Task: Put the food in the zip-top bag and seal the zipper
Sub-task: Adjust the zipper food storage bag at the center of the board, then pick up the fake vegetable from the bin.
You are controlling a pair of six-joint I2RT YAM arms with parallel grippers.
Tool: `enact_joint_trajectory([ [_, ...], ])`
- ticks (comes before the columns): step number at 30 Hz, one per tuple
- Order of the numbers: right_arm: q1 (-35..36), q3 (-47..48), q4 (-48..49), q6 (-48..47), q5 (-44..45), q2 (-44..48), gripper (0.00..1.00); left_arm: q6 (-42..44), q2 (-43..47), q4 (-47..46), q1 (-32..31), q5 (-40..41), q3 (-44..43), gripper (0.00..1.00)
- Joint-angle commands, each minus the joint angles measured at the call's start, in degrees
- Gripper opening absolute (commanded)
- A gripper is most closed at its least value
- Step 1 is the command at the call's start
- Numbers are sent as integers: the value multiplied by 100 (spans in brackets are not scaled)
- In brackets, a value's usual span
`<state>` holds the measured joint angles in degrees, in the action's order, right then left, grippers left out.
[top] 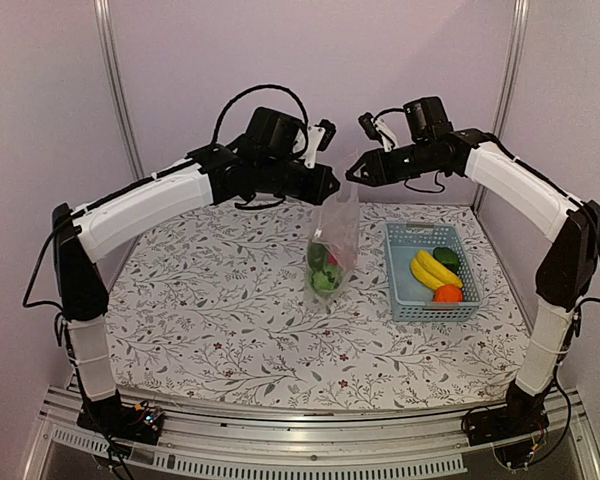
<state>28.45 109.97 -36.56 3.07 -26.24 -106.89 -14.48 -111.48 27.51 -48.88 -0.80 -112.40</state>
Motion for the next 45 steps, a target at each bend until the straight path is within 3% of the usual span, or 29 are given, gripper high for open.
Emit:
enact_joint_trajectory([
  [1,23,-82,-220,219,26,-13,30,120,-185,394,-153,430,-152,10],
  [6,24,-160,-220,259,-28,108,0,-236,-450,1187,-184,1199,-728,24],
  [8,22,-154,-217,290,-41,199,0,-327,-550,1507,-201,1623,-971,24],
  [18,21,-190,-208,446,290,488,0,-395,-440,1812,-236,2438,-1206,0],
  [23,21,6,-151,469,-392,389,0,-202,-485,1790,-218,2563,-1244,0],
  [24,25,66,-147,396,-716,356,3,-141,-476,1780,-190,2618,-1254,0],
  [27,16,296,-159,235,-1185,259,36,68,-418,1767,-13,2797,-1247,0],
  [29,-12,476,-194,76,-1254,289,51,299,-343,1767,194,3006,-1243,0],
  [34,-516,505,-248,-49,-1608,501,57,1127,-130,1719,527,3548,-1344,0],
  [38,-1039,111,-266,-198,-1617,712,58,1678,114,1527,602,3440,-1136,0],
  [45,-1310,-1033,-291,-1113,-1004,1007,61,1344,175,1433,587,2693,-163,0],
])
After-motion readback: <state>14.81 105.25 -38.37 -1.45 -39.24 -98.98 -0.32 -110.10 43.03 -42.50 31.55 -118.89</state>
